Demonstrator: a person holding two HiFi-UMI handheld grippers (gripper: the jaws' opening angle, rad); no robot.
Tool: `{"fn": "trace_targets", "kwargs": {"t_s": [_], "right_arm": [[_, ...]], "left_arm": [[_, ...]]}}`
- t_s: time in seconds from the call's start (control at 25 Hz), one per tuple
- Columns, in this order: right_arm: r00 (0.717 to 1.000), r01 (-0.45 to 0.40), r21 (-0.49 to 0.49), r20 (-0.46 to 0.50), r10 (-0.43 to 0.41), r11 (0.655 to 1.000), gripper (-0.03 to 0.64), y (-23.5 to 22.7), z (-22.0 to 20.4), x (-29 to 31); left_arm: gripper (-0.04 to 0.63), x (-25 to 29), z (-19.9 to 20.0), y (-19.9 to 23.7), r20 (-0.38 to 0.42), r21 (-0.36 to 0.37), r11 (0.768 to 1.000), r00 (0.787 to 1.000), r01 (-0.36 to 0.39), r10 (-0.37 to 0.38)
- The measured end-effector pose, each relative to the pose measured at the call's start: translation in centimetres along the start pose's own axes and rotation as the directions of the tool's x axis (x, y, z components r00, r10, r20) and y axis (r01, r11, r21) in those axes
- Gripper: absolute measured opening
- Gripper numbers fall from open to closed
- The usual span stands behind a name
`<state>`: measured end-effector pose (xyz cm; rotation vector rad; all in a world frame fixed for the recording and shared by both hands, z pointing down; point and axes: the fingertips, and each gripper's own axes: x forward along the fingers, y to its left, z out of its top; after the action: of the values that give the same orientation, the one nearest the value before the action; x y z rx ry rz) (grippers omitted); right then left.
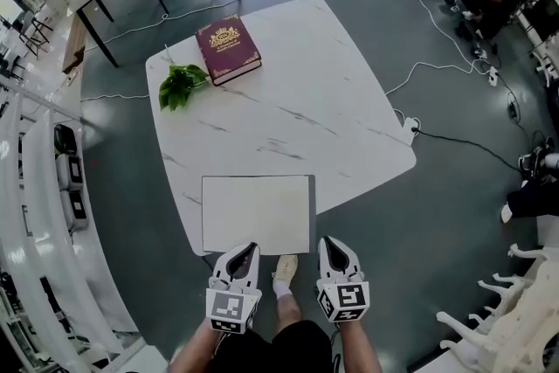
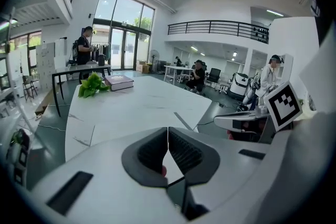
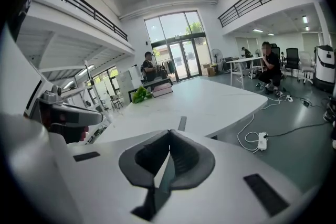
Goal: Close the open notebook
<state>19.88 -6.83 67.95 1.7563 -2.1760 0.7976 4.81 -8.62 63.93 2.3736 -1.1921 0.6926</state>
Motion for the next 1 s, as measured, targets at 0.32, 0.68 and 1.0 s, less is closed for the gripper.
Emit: {"fn": "trace_targets", "kwargs": {"t_s": [0.32, 0.68, 1.0], "right_arm": [[0.993, -0.094, 0.132, -0.052, 0.102, 0.987, 0.177, -0.5, -2.4, 3.0], [0.970, -0.178, 0.227, -0.126, 0.210, 0.957, 0.315, 0.2, -5.4, 5.5], [0.955, -0.199, 0.249, -0.165, 0.244, 0.948, 0.311, 0.2, -6.7, 7.0]], "left_arm": [[0.025, 1.8, -1.8, 0.3, -0.039, -0.019, 1.000, 0.999, -0.011, 0.010], [0.025, 2.5, -2.4, 1.1, -0.061, -0.024, 0.999, 0.997, -0.048, 0.047], [0.025, 3.0, -3.6, 1.4, -0.084, -0.038, 0.998, 0.995, -0.050, 0.047]]}}
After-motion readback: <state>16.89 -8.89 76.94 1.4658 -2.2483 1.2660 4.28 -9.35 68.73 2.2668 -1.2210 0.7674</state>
